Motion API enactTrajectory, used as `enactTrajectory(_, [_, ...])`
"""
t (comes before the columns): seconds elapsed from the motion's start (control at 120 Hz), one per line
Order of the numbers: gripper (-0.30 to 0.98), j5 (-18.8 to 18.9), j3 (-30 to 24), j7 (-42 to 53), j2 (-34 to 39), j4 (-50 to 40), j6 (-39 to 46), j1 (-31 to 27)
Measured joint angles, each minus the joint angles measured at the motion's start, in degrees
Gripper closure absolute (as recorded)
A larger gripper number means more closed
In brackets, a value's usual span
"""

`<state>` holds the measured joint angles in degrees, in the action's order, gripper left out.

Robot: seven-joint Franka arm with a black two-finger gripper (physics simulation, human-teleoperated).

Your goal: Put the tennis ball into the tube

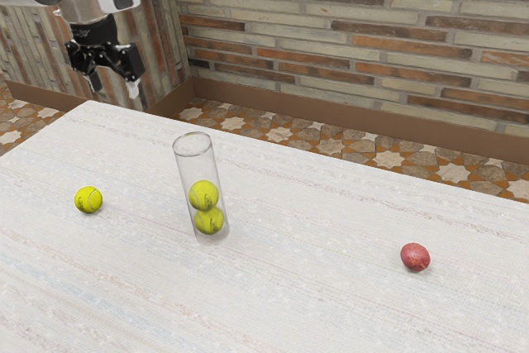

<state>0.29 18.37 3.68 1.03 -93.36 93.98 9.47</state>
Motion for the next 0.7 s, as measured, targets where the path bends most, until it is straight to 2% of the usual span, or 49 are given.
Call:
enactTrajectory(0.1, [0.02, 0.1, 0.0, 0.4, 0.7, -1.9, 0.7, -2.2])
enactTrajectory(0.233, [0.02, 0.1, 1.3, 0.8, 2.6, -11.3, 3.1, -5.5])
enactTrajectory(0.417, [0.02, -0.7, 3.4, 1.4, -5.9, -17.0, 10.0, -15.4])
enactTrajectory(0.558, [0.02, -2.3, 3.6, 1.7, -13.1, -17.3, 15.9, -10.6])
enactTrajectory(0.7, [0.02, -3.3, 3.8, 2.2, -16.7, -17.4, 20.0, -12.8])
